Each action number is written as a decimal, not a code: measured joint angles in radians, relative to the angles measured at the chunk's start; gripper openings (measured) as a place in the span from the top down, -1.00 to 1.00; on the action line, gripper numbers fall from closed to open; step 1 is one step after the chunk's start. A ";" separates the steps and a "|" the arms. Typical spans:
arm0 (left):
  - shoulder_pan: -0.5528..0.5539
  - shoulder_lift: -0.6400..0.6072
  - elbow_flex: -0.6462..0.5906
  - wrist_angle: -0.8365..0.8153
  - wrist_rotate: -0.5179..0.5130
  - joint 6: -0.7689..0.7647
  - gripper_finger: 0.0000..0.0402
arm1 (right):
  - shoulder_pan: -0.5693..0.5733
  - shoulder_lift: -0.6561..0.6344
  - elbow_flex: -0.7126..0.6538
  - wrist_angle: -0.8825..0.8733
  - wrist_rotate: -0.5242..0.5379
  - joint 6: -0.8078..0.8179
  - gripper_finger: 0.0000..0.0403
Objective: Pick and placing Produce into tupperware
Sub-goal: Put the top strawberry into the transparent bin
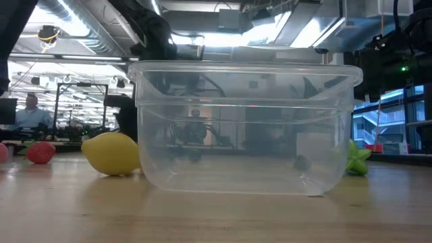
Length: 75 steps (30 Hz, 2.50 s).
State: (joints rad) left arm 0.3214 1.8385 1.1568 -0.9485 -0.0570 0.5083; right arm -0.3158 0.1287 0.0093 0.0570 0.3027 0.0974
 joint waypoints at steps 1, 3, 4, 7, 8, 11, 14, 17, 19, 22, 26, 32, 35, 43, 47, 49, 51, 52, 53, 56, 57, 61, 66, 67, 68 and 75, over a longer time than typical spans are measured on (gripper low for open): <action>0.000 0.008 0.000 0.000 0.000 0.000 -0.23 | 0.000 0.000 0.000 0.000 0.000 -0.001 -0.16; 0.000 0.022 0.000 0.003 0.000 0.000 -0.23 | 0.000 0.000 0.000 0.000 0.000 -0.001 -0.16; 0.000 0.029 0.000 0.004 0.000 0.000 -0.23 | 0.000 0.000 0.000 0.000 0.000 -0.001 -0.16; 0.002 0.042 0.000 0.007 0.000 0.000 -0.23 | 0.000 0.000 0.000 0.000 0.000 -0.001 -0.16; 0.002 0.046 0.000 0.007 -0.001 0.000 -0.23 | 0.000 0.000 0.000 0.000 0.000 -0.001 -0.16; 0.002 0.050 0.002 0.004 -0.005 0.000 -0.23 | 0.000 0.000 0.000 0.000 0.000 -0.001 -0.16; 0.002 0.050 0.002 0.003 -0.004 0.000 -0.23 | 0.000 0.000 0.000 0.000 0.000 -0.001 -0.16; 0.002 0.050 0.002 -0.001 -0.005 0.000 -0.19 | 0.000 0.000 0.000 0.000 0.000 -0.001 -0.16; 0.002 0.050 0.002 -0.001 -0.007 0.000 -0.12 | 0.000 0.000 0.000 0.000 0.000 -0.001 -0.16; 0.002 0.050 0.002 -0.001 -0.007 -0.001 0.00 | 0.000 0.000 0.000 0.000 0.000 -0.001 -0.16; 0.002 0.051 0.001 -0.001 -0.008 -0.003 0.19 | 0.000 0.000 0.000 0.000 0.000 -0.001 -0.16; -0.003 0.051 0.000 0.010 -0.036 -0.060 0.42 | 0.000 0.000 0.000 0.000 0.000 -0.001 -0.16; -0.003 0.051 0.000 0.015 -0.040 -0.092 0.46 | 0.000 0.000 0.000 0.000 0.000 -0.001 -0.16; -0.003 0.051 -0.001 0.027 -0.050 -0.109 0.32 | 0.000 0.000 0.000 0.000 0.000 -0.001 -0.16; -0.003 0.051 -0.001 0.029 -0.051 -0.114 0.35 | 0.000 0.000 0.000 0.000 0.000 -0.001 -0.16; -0.003 0.051 -0.001 0.030 -0.051 -0.115 0.41 | 0.000 0.000 0.000 0.000 0.000 -0.001 -0.16; -0.003 0.051 -0.001 0.031 -0.054 -0.117 0.48 | 0.000 0.000 0.000 0.000 0.000 -0.001 -0.16; -0.003 0.050 -0.001 0.033 -0.055 -0.117 0.50 | 0.000 0.000 0.000 0.000 0.000 -0.001 -0.16; -0.003 0.050 0.000 0.035 -0.056 -0.118 0.51 | 0.000 0.000 0.000 0.000 0.000 -0.001 -0.16; -0.002 0.050 0.000 0.039 -0.060 -0.139 0.51 | 0.000 0.000 0.000 0.000 0.000 -0.001 -0.16; -0.002 0.050 0.000 0.039 -0.060 -0.144 0.50 | 0.000 0.000 0.000 0.000 0.000 -0.001 -0.16; -0.002 0.047 0.000 0.036 -0.059 -0.185 0.47 | 0.000 0.000 0.000 0.001 0.000 -0.001 -0.16; -0.005 0.050 0.068 -0.033 -0.054 -0.245 0.59 | 0.000 0.000 0.000 0.001 0.000 -0.001 -0.16; -0.009 0.050 0.092 -0.048 -0.053 -0.254 0.61 | 0.000 0.000 0.000 0.001 0.000 -0.001 -0.16; -0.014 0.050 0.117 -0.063 -0.048 -0.265 0.63 | 0.000 0.000 0.000 0.001 0.000 -0.001 -0.16; -0.096 0.048 0.383 -0.132 -0.025 -0.324 0.56 | 0.000 0.000 0.000 0.001 0.000 -0.001 -0.16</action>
State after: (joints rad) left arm 0.2256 1.8870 1.5395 -1.0803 -0.0818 0.1841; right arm -0.3159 0.1286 0.0093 0.0578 0.3025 0.0959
